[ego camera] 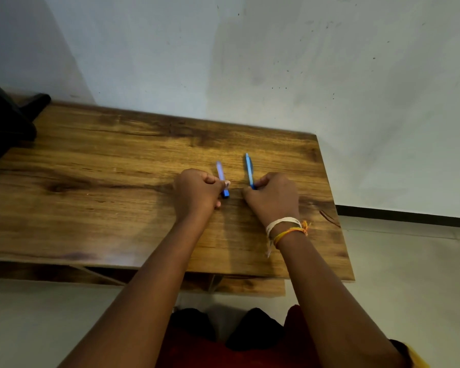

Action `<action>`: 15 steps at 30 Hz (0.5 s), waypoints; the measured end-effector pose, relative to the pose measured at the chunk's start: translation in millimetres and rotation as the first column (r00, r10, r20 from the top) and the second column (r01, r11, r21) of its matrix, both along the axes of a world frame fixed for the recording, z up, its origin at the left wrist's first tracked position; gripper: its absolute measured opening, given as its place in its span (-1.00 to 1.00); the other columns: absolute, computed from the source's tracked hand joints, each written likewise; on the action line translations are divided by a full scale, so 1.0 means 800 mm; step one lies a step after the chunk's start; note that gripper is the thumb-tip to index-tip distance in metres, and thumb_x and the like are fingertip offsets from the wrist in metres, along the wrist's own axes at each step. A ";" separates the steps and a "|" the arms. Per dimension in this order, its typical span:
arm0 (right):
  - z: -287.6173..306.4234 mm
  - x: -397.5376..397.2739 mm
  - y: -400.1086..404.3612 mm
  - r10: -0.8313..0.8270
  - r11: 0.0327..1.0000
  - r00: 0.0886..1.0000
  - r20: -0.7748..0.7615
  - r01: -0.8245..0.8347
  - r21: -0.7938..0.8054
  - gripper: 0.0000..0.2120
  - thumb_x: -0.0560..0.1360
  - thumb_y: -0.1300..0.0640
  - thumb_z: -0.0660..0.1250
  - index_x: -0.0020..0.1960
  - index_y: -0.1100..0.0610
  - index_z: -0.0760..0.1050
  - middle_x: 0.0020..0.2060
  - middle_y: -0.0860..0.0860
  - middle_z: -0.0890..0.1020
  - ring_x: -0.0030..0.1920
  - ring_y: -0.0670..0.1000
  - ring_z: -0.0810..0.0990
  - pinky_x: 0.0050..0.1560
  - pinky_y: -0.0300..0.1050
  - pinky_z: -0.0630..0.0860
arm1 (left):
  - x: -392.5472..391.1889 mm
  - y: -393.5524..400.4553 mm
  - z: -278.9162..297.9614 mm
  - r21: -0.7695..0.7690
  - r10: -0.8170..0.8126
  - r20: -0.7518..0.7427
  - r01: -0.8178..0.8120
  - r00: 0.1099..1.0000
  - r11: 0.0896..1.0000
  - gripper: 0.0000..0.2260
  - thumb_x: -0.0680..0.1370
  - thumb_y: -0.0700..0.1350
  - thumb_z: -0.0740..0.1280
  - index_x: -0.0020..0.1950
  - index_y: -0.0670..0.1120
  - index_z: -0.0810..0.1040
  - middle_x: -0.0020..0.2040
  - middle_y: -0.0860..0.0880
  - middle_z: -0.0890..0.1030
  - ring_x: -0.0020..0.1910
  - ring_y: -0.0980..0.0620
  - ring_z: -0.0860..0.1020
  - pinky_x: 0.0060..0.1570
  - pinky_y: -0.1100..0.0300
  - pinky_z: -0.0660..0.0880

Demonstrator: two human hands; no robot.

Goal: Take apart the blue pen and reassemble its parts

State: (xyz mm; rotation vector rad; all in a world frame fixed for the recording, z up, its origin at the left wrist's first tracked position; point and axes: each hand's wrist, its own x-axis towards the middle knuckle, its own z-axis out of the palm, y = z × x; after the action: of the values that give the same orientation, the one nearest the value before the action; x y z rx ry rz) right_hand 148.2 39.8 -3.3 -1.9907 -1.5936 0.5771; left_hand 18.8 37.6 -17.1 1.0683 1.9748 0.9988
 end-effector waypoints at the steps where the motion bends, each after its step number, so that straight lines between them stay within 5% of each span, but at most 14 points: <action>1: -0.003 -0.002 0.000 0.008 1.000 1.000 0.019 -0.008 0.011 -0.78 0.36 0.05 0.45 -0.06 0.15 0.64 -0.18 0.06 0.69 -0.13 0.04 0.64 -0.16 -0.14 0.55 | 0.002 -0.001 0.000 0.015 0.003 -0.033 -0.002 0.999 1.000 -0.80 0.39 0.00 0.50 -0.38 0.06 0.55 -0.45 0.04 0.62 -0.58 0.16 0.56 -0.57 0.31 0.41; 7: -0.014 0.005 0.000 0.052 0.998 0.999 0.013 -0.052 0.047 -0.76 0.40 -0.01 0.41 -0.04 0.13 0.56 -0.19 0.03 0.67 -0.15 0.02 0.61 -0.19 -0.19 0.43 | -0.001 0.001 -0.005 0.040 -0.003 -0.018 0.004 1.000 0.999 -0.85 0.39 -0.01 0.50 -0.33 0.04 0.59 -0.49 0.07 0.60 -0.62 0.22 0.53 -0.66 0.38 0.35; 9: -0.013 0.009 0.001 0.033 0.999 0.996 -0.081 -0.030 0.041 -0.79 0.42 -0.01 0.39 -0.08 0.12 0.54 -0.22 0.00 0.64 -0.17 0.01 0.58 -0.19 -0.19 0.40 | -0.005 -0.001 -0.009 0.075 0.006 0.038 -0.009 0.999 0.997 -0.86 0.43 -0.02 0.47 -0.30 0.01 0.60 -0.47 0.07 0.61 -0.60 0.18 0.56 -0.63 0.35 0.42; 12: -0.012 0.017 0.004 -0.017 1.000 0.971 -0.238 0.015 -0.008 -0.90 0.48 0.05 0.31 -0.14 0.08 0.50 -0.26 0.00 0.62 -0.18 0.04 0.62 -0.14 -0.05 0.54 | -0.002 -0.014 -0.019 0.259 0.010 -0.086 0.012 0.996 0.966 -0.88 0.49 -0.05 0.41 -0.26 0.02 0.59 -0.40 0.06 0.62 -0.51 0.12 0.59 -0.50 0.20 0.56; 15: -0.010 0.026 0.007 -0.087 0.994 0.881 -0.466 0.043 -0.104 -0.89 0.54 0.11 0.26 -0.16 0.07 0.47 -0.35 0.04 0.63 -0.41 -0.04 0.61 -0.31 -0.10 0.62 | -0.002 -0.016 -0.025 0.391 0.061 -0.072 -0.028 0.996 0.920 -0.90 0.49 -0.06 0.38 -0.15 -0.07 0.64 -0.32 0.00 0.64 -0.39 0.04 0.62 -0.40 0.00 0.61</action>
State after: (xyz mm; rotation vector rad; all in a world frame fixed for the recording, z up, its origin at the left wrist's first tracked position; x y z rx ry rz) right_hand 169.3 45.5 -11.2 -1.7769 -1.2140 1.0329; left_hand 17.6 24.7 -37.2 1.2984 1.9162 1.4375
